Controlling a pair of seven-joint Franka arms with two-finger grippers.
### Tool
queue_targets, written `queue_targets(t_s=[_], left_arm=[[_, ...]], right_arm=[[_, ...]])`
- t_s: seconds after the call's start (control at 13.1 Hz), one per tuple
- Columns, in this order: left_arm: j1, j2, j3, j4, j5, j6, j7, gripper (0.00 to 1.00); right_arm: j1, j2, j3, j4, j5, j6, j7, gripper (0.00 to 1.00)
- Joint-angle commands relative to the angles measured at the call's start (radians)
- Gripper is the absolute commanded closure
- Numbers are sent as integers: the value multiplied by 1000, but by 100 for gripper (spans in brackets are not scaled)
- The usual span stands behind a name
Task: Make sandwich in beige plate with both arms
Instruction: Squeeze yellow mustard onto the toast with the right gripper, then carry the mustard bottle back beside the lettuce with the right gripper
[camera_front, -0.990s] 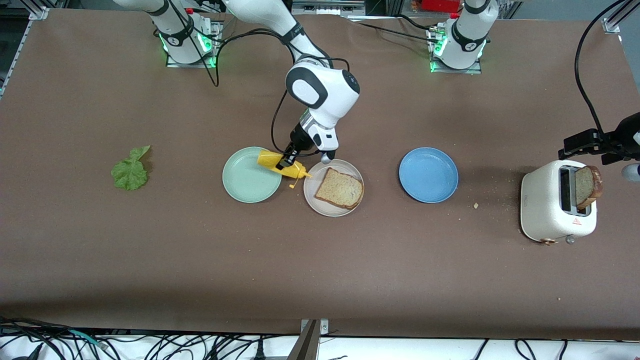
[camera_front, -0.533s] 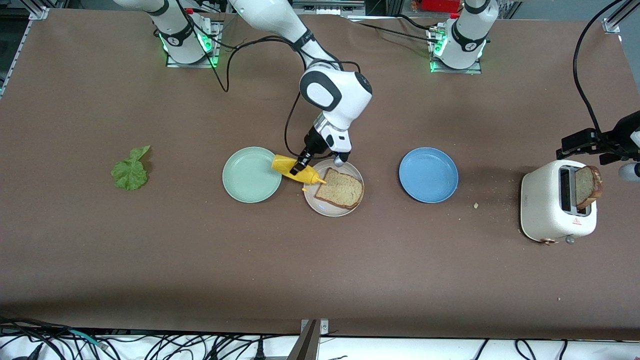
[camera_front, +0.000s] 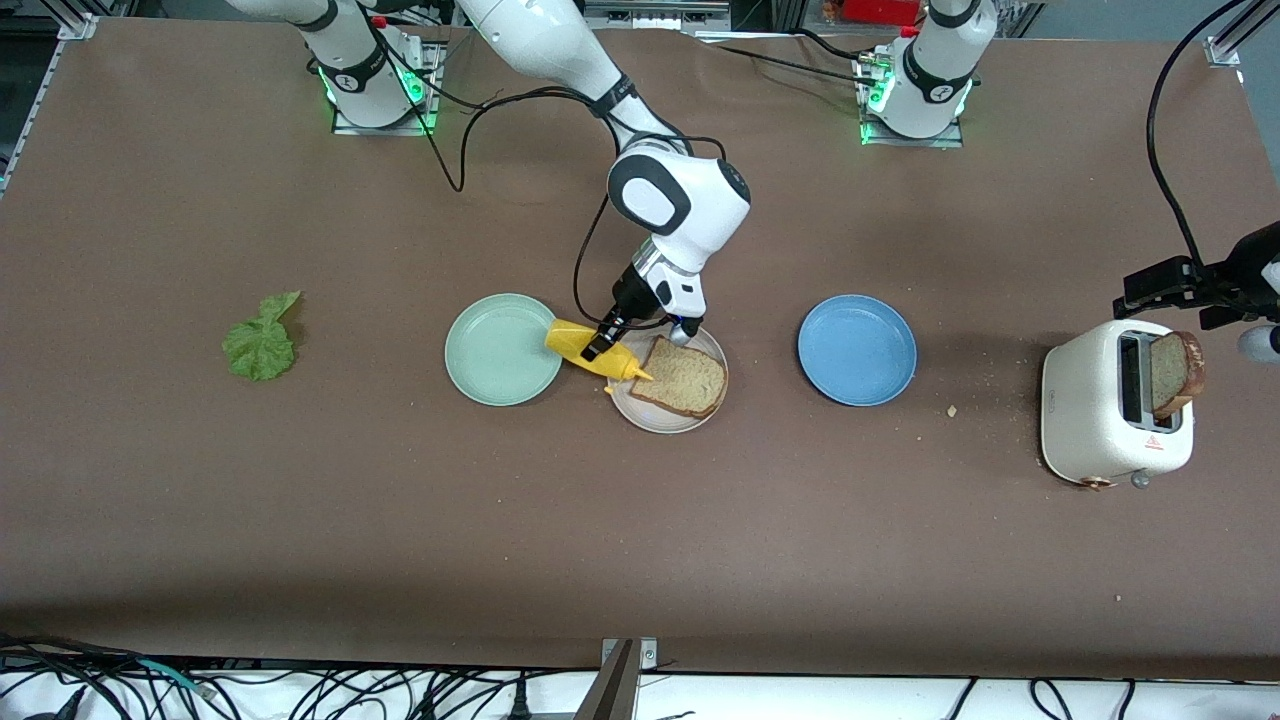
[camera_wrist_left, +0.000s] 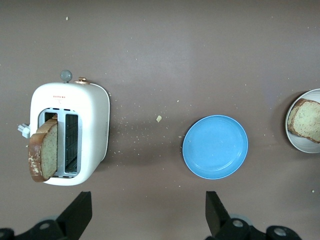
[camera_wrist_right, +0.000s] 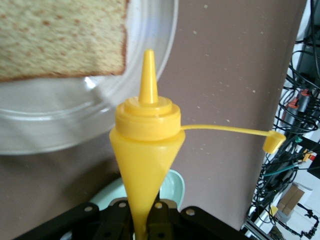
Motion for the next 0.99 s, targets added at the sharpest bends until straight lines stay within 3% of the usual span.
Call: queue_targets(t_s=[0.0,0.23,0.61,0.91], left_arm=[[1,-6,1,16,17,-21,-4,0],[2,-6,2,16,15,-18,-3,0],[5,-6,4,16,15,-15,-3,0],[13,-4,6,16,-12,-15,-3,0]], right_arm=[[-35,-69,-5,16,75,-37,-117,100],[-119,-204,-27,-1,213,-56,-261,100],[-347,-408,-27,-80,465,-57,-578,100],[-541,-491,-28,-128,699,-48,-888,100]])
